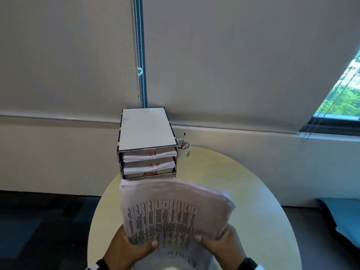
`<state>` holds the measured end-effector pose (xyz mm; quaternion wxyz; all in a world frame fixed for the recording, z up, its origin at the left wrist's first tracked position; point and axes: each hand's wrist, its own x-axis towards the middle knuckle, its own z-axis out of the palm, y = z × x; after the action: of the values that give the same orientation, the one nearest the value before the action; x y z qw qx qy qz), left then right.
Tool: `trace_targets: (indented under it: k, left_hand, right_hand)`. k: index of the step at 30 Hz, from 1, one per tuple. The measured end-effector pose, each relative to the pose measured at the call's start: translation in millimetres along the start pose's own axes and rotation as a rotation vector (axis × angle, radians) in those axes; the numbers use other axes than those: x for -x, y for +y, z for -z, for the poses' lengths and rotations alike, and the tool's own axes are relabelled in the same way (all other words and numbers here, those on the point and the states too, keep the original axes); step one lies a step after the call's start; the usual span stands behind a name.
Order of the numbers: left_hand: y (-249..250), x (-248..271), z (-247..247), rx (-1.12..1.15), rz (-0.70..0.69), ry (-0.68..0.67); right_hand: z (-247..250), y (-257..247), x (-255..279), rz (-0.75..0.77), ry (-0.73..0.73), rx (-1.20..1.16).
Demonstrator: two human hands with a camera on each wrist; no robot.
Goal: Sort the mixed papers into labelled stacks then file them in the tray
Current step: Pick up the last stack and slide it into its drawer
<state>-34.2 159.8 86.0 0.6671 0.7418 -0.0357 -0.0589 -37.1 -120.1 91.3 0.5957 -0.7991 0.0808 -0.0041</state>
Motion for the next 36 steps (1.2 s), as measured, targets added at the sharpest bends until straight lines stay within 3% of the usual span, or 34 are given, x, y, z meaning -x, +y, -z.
trace_targets:
  k: [3, 5, 9, 16, 22, 24, 27, 31, 36]
  left_hand:
    - [-15.9, 2.9, -0.6, -0.062, 0.023, 0.03]
    - [-26.2, 4.6, -5.9, -0.103, 0.109, -0.013]
    - [-40.2, -8.1, -13.5, -0.154, 0.138, 0.022]
    - [-45.8, -14.8, -18.4, -0.226, 0.031, -0.068]
    - [-22.4, -5.2, -26.9, 0.102, 0.088, 0.061]
    - [-20.2, 0.3, -23.4, 0.108, 0.074, 0.012]
    - [-20.6, 4.0, -32.9, -0.014, 0.086, -0.053]
    - [-22.2, -6.7, -42.1, -0.041, 0.227, 0.114]
    - [-15.0, -10.7, -18.0, 0.263, 0.284, 0.228]
  right_hand:
    - [3.8, 18.0, 1.6, -0.083, -0.125, 0.043]
    - [3.3, 36.0, 1.1, -0.123, -0.123, 0.069]
    - [-5.3, 63.0, 5.8, -0.339, -0.157, -0.11]
    - [-6.6, 41.9, -6.5, -0.198, -0.049, 0.001]
    - [-0.3, 20.3, 4.2, 0.016, -0.039, -0.234]
    - [-1.4, 27.4, 4.4, -0.008, -0.069, -0.199]
    - [-13.6, 39.3, 2.6, -0.166, -0.117, -0.142]
    - [-16.6, 41.6, -1.6, -0.211, -0.05, -0.109]
    - [19.8, 59.3, 5.3, -0.221, -0.143, -0.104]
